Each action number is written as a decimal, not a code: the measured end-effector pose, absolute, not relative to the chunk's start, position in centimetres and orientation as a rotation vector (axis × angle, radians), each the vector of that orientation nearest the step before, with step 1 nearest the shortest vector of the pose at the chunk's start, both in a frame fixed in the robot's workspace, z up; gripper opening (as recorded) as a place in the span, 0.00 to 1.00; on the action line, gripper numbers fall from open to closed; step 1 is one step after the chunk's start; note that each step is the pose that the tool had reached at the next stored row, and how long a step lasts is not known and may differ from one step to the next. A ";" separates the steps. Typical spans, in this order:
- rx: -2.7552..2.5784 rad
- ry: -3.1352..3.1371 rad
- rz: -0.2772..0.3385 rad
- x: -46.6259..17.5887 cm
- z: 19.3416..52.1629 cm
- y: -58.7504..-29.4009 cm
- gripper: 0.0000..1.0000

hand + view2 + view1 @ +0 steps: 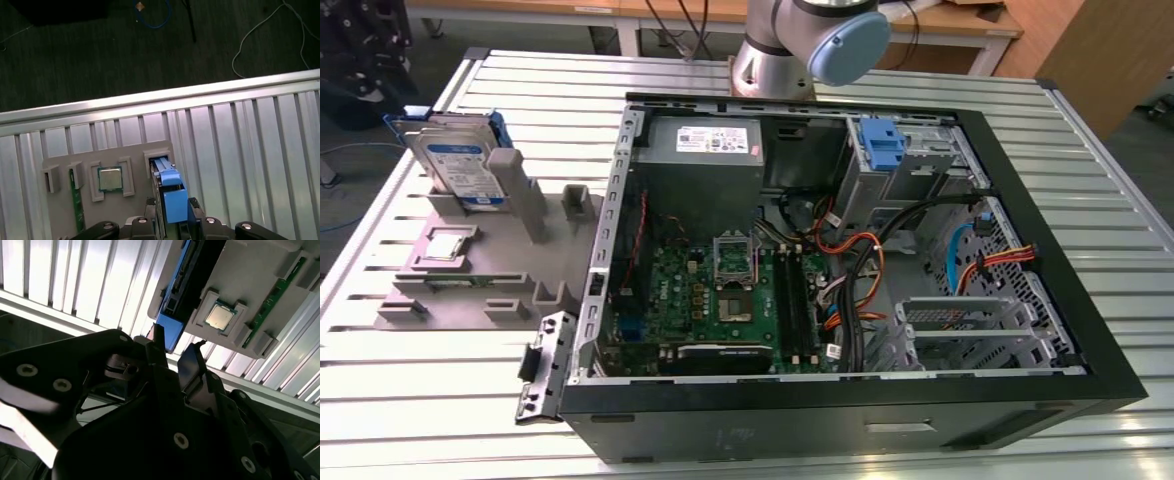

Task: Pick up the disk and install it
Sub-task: 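Pick up the disk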

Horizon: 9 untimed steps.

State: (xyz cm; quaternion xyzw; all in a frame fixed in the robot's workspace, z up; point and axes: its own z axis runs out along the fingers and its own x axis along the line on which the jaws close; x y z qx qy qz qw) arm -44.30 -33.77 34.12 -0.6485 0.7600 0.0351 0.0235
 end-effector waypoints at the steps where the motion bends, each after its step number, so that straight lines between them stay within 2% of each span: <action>1: -2.024 2.339 0.109 -44.3 34.1 -33.8 0.38; 7: -2.067 2.302 0.110 -44.2 33.6 -33.8 0.39; 8: -2.072 2.298 0.110 -44.2 33.5 -33.8 0.45; 9: -2.077 2.293 0.110 -44.2 33.4 -33.8 0.45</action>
